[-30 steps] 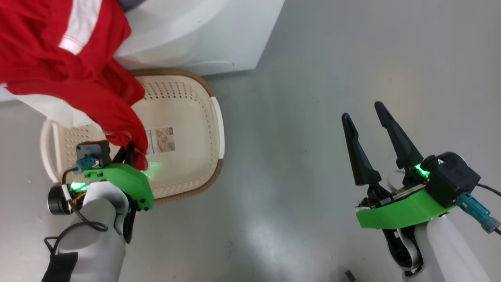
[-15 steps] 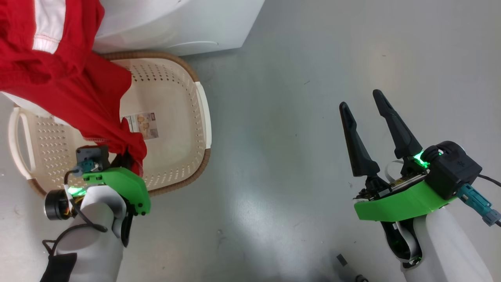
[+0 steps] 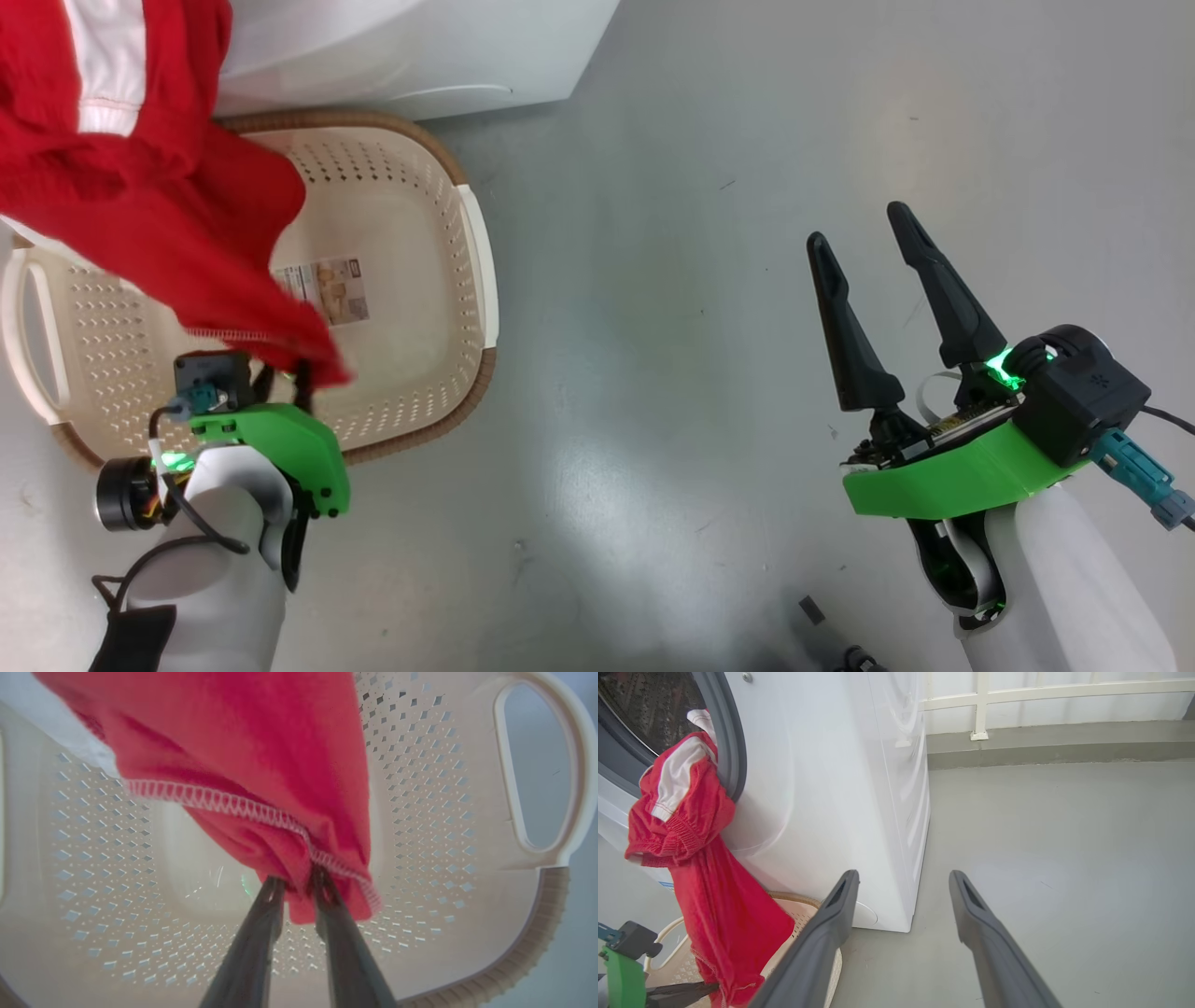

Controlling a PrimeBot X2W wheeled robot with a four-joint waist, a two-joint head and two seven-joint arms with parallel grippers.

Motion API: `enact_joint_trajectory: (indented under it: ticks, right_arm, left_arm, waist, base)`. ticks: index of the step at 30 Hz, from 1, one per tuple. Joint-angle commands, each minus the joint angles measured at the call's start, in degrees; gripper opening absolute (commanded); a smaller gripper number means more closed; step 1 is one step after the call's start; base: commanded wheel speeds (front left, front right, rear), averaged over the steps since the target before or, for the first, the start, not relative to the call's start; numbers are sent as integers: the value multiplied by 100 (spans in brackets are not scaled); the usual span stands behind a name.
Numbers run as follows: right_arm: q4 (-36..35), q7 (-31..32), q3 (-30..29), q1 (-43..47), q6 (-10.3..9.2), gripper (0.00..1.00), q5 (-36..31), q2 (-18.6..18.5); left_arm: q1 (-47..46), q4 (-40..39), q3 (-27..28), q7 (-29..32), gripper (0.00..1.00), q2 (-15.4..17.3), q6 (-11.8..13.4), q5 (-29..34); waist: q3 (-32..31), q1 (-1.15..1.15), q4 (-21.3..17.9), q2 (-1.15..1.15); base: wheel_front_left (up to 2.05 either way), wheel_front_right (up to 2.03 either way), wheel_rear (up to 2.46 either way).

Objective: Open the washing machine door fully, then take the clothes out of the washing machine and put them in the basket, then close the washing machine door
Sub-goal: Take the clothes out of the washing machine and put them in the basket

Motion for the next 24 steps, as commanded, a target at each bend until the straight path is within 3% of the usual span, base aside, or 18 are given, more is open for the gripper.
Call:
enact_joint_trajectory:
  ticks: [1, 10, 16, 24]
  right_arm:
    - [-108, -36, 136, 58, 34, 100, 77, -8]
    - [-71, -36, 96, 55, 34, 100, 66, -8]
    - [-59, -36, 61, 83, 34, 100, 56, -8]
    - [-98, -36, -1, 180, 34, 100, 42, -8]
  left_arm:
    - [69, 4, 86, -42, 100, 158, 37, -51]
    - [-37, -153, 103, -122, 100, 195, 76, -61]
    - [189, -952, 301, -126, 100, 276, 343, 14]
    - [783, -2291, 728, -127, 100, 283, 469, 202]
  waist:
    - [-2, 0, 16, 0]
    - [-77, 0, 121, 0]
    - [-179, 0, 207, 0]
    - [-292, 0, 313, 0]
  base:
    - [0, 0, 0]
    - [0, 0, 0]
    - [0, 0, 0]
    - [0, 0, 0]
